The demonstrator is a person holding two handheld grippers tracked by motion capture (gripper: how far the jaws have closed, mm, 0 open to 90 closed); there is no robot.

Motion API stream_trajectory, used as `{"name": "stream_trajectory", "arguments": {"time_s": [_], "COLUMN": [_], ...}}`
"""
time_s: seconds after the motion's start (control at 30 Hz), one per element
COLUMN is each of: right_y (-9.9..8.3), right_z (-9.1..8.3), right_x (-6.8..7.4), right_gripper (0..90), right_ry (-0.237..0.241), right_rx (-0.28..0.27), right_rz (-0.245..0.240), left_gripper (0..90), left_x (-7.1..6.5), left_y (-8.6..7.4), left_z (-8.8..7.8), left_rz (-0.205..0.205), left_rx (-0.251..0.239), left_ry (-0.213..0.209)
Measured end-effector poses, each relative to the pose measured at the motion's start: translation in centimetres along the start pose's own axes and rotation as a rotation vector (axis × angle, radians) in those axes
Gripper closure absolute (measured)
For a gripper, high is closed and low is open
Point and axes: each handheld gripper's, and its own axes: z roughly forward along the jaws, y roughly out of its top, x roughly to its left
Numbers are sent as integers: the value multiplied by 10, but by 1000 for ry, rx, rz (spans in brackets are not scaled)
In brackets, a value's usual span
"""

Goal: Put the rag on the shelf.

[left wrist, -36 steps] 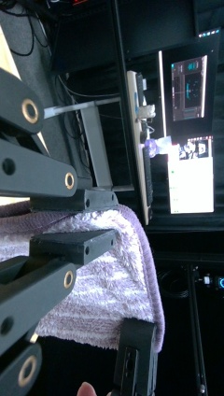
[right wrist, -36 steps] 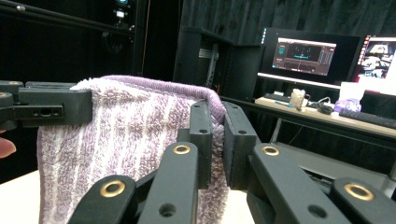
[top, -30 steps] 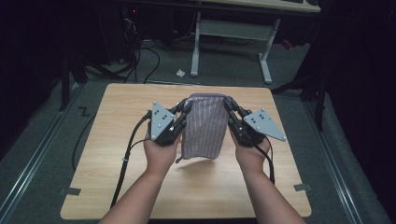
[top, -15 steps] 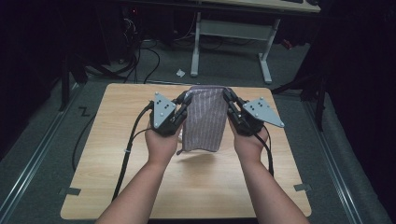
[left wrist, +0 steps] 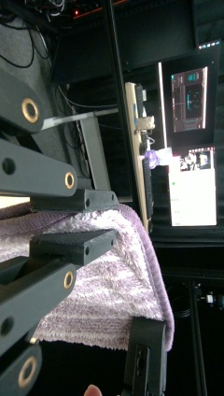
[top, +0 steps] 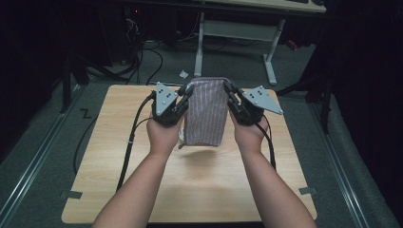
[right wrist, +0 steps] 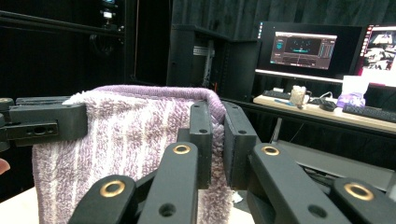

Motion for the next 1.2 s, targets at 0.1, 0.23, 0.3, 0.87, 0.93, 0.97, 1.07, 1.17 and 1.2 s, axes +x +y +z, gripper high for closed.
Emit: {"name": "stream_trajectory", "arguments": {"time_s": [0.1, 0.23, 0.3, 0.87, 0.93, 0.97, 1.07, 1.17, 1.2], "right_y": [-1, -5, -7, -27, -33, -35, -37, -34, -32], "right_z": [11, 27, 40, 111, 115, 116, 114, 107, 100], "right_x": [-3, -8, -12, -46, -48, -48, -48, -49, -50], "right_gripper": [841, 841, 841, 790, 709, 661, 619, 606, 606], "right_ry": [-2, 0, -3, -26, -36, -36, -46, -49, -40], "right_rx": [14, 32, 60, 315, 351, 366, 367, 352, 346], "right_rz": [-4, -3, -8, -4, 16, 27, 20, 10, 13], "left_gripper": [804, 804, 803, 743, 657, 595, 569, 551, 544], "left_x": [6, 16, 21, 58, 60, 61, 62, 60, 58], "left_y": [-1, -4, -5, -23, -27, -28, -28, -24, -23], "left_z": [9, 23, 33, 106, 108, 108, 103, 97, 94], "left_rz": [3, 4, -10, -62, -82, -101, -127, -119, -116], "left_rx": [11, 31, 50, 311, 345, 358, 360, 341, 335], "left_ry": [9, 24, 36, 46, 37, 35, 31, 28, 26]}}
